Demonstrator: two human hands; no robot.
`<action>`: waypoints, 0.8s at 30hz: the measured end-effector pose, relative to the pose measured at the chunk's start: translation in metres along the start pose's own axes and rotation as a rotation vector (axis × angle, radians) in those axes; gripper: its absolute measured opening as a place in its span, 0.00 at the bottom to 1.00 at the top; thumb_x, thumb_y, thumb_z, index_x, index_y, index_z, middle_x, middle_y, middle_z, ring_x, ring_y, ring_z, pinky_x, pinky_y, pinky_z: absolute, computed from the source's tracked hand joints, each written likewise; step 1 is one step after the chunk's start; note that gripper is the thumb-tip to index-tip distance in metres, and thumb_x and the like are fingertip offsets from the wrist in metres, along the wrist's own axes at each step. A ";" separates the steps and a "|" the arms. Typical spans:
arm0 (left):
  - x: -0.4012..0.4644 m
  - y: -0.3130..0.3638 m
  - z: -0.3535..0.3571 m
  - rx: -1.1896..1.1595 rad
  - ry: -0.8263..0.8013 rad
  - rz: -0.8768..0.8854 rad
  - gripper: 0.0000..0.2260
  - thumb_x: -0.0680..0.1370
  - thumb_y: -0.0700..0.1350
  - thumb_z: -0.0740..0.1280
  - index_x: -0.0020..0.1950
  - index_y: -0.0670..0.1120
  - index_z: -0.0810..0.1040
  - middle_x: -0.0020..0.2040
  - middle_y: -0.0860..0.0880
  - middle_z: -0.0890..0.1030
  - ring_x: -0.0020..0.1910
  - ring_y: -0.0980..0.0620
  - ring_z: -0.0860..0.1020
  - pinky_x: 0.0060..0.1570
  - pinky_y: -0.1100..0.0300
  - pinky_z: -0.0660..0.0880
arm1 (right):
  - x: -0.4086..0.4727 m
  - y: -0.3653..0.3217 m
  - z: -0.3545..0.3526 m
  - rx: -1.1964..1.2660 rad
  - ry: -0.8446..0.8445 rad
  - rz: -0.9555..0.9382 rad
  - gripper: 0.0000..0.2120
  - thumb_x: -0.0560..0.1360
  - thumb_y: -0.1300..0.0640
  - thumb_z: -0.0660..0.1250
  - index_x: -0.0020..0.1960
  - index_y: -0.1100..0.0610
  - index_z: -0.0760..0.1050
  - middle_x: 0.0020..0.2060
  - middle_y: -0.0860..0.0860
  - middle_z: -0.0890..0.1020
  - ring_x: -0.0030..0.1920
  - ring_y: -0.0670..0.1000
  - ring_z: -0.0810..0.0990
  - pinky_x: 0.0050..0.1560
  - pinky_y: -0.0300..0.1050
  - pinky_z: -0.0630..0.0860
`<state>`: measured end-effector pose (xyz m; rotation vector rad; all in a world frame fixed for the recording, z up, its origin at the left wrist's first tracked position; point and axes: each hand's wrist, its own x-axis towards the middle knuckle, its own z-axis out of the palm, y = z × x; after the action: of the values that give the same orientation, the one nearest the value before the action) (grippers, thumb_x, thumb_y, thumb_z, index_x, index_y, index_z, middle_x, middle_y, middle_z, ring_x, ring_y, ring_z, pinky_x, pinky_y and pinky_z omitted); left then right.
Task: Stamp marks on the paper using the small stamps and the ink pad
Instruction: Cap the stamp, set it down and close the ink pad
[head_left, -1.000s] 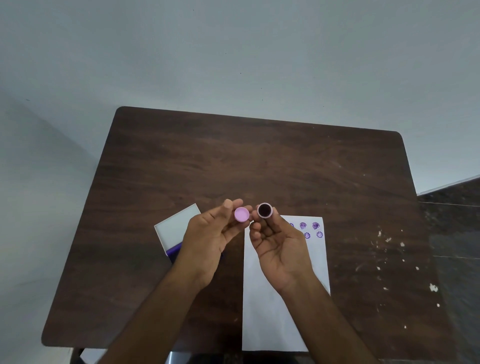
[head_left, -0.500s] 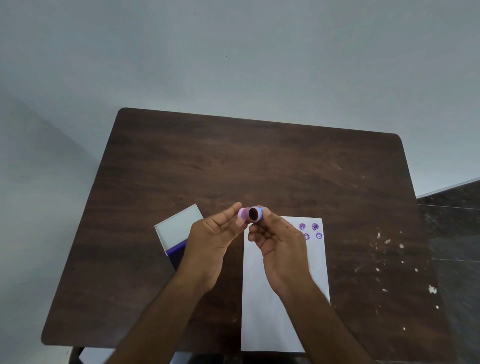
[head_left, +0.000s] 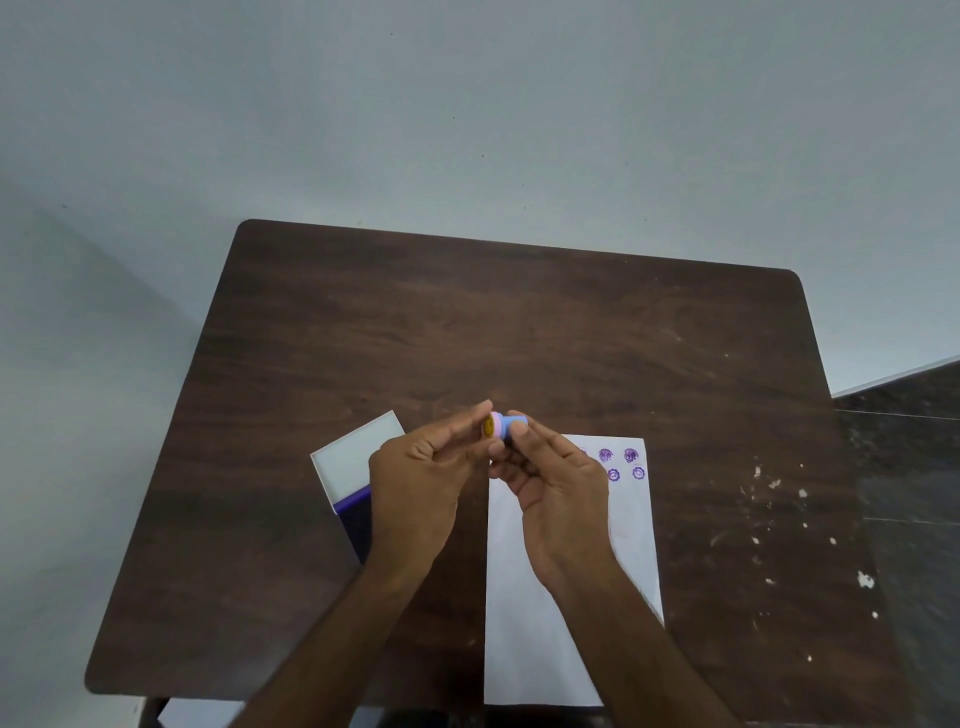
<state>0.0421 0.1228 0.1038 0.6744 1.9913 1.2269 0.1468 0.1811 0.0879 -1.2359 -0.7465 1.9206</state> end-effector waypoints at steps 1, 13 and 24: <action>0.001 0.000 0.000 -0.003 -0.008 0.000 0.21 0.68 0.55 0.71 0.60 0.52 0.82 0.52 0.59 0.83 0.47 0.66 0.80 0.45 0.82 0.68 | 0.000 0.000 0.000 -0.003 -0.002 -0.003 0.12 0.70 0.57 0.72 0.52 0.60 0.83 0.47 0.60 0.86 0.46 0.60 0.85 0.44 0.46 0.82; 0.011 -0.006 -0.009 -0.121 -0.055 -0.072 0.17 0.70 0.46 0.76 0.58 0.47 0.84 0.53 0.51 0.86 0.54 0.52 0.83 0.60 0.48 0.78 | 0.007 -0.007 0.004 -0.019 -0.099 0.054 0.16 0.70 0.56 0.71 0.53 0.64 0.82 0.47 0.62 0.85 0.45 0.59 0.84 0.43 0.46 0.82; 0.023 -0.009 -0.013 -0.077 -0.096 0.027 0.15 0.71 0.45 0.75 0.57 0.48 0.84 0.55 0.50 0.85 0.56 0.51 0.82 0.63 0.47 0.76 | 0.013 -0.012 0.004 -0.033 -0.190 0.053 0.11 0.77 0.60 0.65 0.54 0.66 0.81 0.45 0.63 0.84 0.39 0.55 0.81 0.40 0.46 0.79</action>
<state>0.0167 0.1285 0.0930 0.7102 1.8532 1.2565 0.1431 0.1978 0.0922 -1.1128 -0.8531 2.0987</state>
